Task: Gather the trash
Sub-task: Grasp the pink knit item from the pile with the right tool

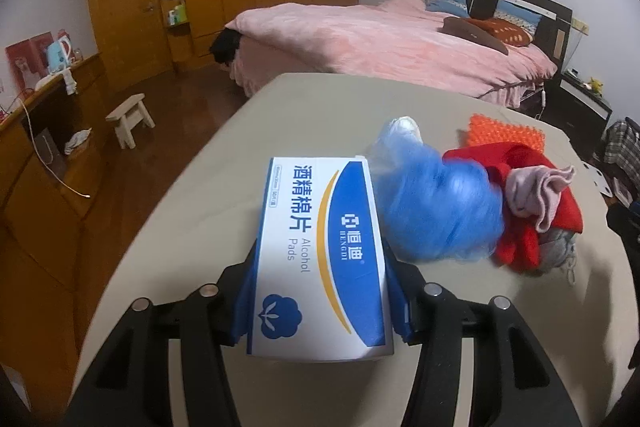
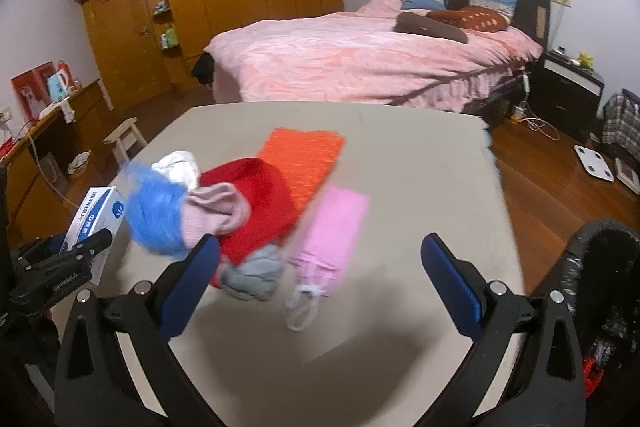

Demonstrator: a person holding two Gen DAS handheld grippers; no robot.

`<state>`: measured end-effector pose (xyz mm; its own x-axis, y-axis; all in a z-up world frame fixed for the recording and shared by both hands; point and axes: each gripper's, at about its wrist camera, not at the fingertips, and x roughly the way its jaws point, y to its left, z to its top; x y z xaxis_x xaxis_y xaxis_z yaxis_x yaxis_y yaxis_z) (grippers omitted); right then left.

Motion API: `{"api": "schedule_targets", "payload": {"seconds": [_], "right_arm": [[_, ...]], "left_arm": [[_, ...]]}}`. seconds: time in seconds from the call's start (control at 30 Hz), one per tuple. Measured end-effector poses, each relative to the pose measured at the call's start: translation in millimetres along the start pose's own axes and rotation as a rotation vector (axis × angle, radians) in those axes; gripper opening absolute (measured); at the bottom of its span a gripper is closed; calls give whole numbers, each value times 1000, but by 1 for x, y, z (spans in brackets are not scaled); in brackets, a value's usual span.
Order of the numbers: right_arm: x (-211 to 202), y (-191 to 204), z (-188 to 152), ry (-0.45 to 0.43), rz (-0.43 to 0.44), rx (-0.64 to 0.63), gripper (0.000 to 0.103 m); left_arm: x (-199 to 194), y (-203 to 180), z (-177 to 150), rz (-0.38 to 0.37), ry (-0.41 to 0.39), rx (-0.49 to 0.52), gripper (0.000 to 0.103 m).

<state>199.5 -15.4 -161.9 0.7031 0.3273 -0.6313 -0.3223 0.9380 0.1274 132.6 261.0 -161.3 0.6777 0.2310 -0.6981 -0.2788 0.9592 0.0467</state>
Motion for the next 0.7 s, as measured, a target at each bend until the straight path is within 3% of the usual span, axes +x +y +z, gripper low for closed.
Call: {"api": "schedule_targets", "payload": {"seconds": [0.17,0.27,0.5,0.7], "right_arm": [[4,21,4,-10,36,-32,97],[6,32,7,-12,56,-48,82],[19,52,17,3,104,-81,66],[42,64,17,45,113,-109,58]], "left_arm": [[-12,9,6,0,-29,-16,54],[-18,8,12,-4,-47,-15,54],[-21,7,22,-13,-62,-24,54],[-20,4,25,-15,-64,-25,54]]}}
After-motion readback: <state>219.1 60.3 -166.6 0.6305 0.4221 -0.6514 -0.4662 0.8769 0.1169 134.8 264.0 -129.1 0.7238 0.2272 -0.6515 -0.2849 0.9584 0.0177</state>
